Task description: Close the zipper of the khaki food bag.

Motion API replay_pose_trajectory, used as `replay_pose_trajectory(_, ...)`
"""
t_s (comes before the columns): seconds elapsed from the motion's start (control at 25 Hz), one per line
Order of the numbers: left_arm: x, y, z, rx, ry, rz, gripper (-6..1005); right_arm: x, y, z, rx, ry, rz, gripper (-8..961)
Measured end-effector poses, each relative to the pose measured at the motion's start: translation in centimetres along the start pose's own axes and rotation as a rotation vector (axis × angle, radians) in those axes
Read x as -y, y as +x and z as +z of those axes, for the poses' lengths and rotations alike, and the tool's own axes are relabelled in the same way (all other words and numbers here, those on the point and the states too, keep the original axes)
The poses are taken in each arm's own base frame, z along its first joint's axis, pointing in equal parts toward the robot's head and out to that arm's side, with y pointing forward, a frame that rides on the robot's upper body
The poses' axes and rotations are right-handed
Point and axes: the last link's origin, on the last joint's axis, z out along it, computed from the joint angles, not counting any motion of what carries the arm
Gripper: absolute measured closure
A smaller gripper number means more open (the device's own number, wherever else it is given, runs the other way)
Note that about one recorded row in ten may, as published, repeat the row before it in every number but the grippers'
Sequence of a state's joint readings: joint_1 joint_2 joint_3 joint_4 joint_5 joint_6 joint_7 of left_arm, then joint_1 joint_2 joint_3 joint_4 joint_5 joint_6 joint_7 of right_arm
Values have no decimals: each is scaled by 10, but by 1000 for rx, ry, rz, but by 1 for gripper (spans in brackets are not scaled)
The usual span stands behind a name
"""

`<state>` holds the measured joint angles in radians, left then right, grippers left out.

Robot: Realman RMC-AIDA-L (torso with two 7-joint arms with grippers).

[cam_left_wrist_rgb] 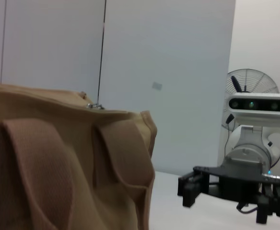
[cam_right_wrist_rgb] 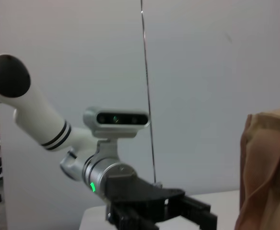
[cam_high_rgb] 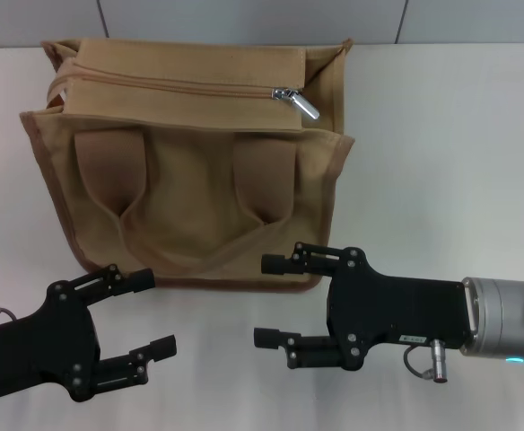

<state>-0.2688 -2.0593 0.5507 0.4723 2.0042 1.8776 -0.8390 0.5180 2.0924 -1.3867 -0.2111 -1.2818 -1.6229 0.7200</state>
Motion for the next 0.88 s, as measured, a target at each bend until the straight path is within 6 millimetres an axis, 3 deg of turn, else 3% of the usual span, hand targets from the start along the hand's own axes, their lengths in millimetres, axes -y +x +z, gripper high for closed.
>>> replay_pose_trajectory(0.88,-3,-2,2,-3,4,-10,213,1,1,-1,12,25,21,194)
